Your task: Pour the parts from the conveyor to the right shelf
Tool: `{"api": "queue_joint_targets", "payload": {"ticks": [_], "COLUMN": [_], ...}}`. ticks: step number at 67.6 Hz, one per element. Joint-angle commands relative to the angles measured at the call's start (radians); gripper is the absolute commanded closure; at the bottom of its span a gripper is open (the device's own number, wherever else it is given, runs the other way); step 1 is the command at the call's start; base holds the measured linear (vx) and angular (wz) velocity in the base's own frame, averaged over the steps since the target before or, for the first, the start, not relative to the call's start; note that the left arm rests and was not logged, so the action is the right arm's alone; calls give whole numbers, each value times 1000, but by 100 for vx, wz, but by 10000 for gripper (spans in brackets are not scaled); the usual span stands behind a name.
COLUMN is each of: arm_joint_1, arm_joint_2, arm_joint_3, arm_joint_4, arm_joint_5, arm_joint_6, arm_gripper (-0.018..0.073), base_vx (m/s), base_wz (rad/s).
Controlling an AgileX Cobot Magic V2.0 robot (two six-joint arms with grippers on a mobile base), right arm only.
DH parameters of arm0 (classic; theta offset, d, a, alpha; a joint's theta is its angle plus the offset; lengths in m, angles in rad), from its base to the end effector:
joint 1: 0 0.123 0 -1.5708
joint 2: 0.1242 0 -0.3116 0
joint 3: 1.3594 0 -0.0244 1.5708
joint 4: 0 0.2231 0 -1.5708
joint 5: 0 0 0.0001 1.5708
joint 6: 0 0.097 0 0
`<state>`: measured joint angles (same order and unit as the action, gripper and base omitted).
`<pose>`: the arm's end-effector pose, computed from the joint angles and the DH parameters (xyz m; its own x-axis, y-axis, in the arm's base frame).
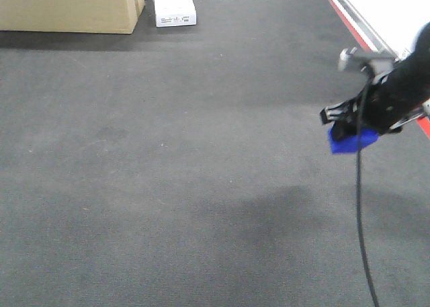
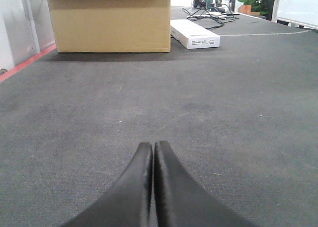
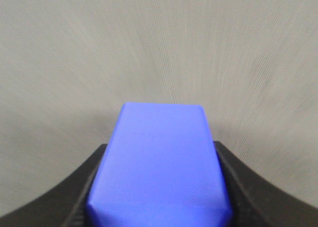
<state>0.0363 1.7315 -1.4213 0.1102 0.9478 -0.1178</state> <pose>0.3478 0.0213 0.3076 -0.9142 -0.0863 -0.3959 -0.1200 0.9909 0.0611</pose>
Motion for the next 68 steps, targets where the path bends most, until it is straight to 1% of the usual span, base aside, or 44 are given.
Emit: {"api": "queue_joint_targets", "payload": {"ticks": [1,14,20,53,68], "arm_joint_1": [-6,-6,-6,-6,-6], "arm_joint_2": [-162,-426,-544,-1218,-1385], "arm_joint_3": [69,324,403,729,848], "arm_joint_4": [9,5,5,-2,2], "arm_joint_5": [-115,-316,-354,-355,-307], "arm_joint_6": [-19,-28,-27,-25,-25], "arm_gripper": [568,568,568,568,568], "base_vx": [0,0,0,0,0], "base_wz": [0,0,0,0,0]}}
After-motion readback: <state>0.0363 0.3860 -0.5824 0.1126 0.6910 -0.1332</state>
